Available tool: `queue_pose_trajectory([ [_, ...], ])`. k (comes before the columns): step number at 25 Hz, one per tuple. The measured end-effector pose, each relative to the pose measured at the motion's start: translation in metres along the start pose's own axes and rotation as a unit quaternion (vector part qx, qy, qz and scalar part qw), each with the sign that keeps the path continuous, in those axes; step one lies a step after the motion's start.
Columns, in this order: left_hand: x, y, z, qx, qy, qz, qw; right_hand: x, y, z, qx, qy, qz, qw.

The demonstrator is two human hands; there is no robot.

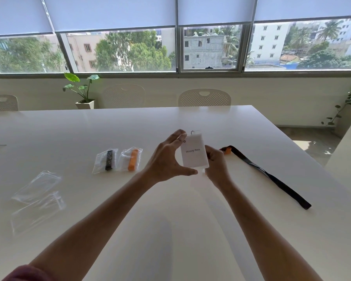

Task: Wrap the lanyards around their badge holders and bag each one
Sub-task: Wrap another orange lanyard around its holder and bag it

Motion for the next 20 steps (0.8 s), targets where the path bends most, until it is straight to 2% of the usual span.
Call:
queue_pose_trajectory([
  [5,-0.003,0.0,0.005,0.03,-0.004,-0.006,1.0,0.006,0.014,-0.003,0.028,0.042,0.063,0.997],
  [9,-0.014,-0.01,0.015,0.041,-0.003,0.013,0.999,0.004,0.021,-0.001,0.012,0.073,0.049,0.996],
  [15,-0.026,-0.02,0.03,0.032,-0.023,0.055,0.998,-0.001,0.031,-0.004,-0.073,0.103,0.076,0.989],
  [20,-0.035,-0.031,0.041,0.007,-0.046,0.098,0.994,-0.005,0.028,-0.012,-0.105,0.122,0.07,0.984],
])
Point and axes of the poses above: each hand's wrist, its own z-axis towards the middle knuckle, its own y-axis out of the palm, x = y × z, the point moved 3 cm from there along z, towards the middle knuckle, and after that the axes turned 11 degrees about -x, right-handed, at the moved point
